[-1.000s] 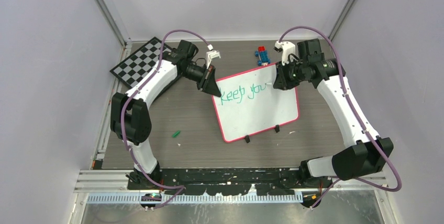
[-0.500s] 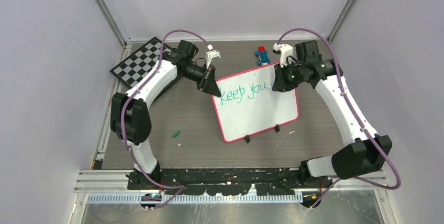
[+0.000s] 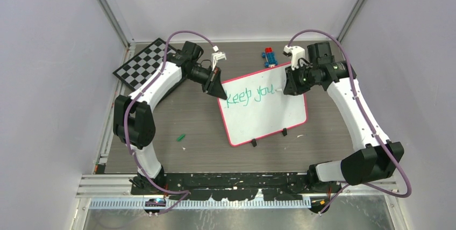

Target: Write a sentence on the whiteboard

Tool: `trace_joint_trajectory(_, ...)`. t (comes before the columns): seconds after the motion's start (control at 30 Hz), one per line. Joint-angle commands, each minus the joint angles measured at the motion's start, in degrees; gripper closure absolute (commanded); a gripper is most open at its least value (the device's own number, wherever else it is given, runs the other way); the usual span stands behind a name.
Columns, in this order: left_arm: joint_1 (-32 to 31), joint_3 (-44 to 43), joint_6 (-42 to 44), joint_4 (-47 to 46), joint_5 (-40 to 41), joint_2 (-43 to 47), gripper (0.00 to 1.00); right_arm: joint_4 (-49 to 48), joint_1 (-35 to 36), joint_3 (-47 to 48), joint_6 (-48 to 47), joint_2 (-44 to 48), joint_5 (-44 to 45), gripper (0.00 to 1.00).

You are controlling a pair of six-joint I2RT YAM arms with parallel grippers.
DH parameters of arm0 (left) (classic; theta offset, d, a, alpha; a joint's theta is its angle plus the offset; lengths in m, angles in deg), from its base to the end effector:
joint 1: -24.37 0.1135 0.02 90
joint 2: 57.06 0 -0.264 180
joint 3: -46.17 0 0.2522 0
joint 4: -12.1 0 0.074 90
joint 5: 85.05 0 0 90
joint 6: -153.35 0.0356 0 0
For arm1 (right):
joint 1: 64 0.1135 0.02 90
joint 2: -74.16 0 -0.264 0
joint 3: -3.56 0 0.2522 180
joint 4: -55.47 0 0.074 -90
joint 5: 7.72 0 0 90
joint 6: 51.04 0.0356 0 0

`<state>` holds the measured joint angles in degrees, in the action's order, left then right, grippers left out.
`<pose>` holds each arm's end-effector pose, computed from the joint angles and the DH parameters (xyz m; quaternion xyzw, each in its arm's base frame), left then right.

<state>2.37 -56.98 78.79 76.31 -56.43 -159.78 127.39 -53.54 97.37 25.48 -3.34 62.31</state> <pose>0.3319 -0.1678 0.2912 0.3784 0.7561 -0.5074 0.1663 0.2590 0.0602 0.3534 -0.2453 0.9097 0.1579 0.2954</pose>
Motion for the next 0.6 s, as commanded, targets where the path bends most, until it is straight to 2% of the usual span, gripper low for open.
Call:
trace_joint_trajectory(0.0, -1.1, 1.1, 2.8, 0.9, -1.2, 1.7, 1.0, 0.8, -0.3, 5.4, -1.6, 1.7, -0.4, 1.0)
trace_joint_trajectory(0.57, -1.1, 0.9, 1.8, 0.3, -1.6, 1.8, 1.0, -2.1, -0.2, 6.4, -0.6, -2.4, -2.5, 1.0)
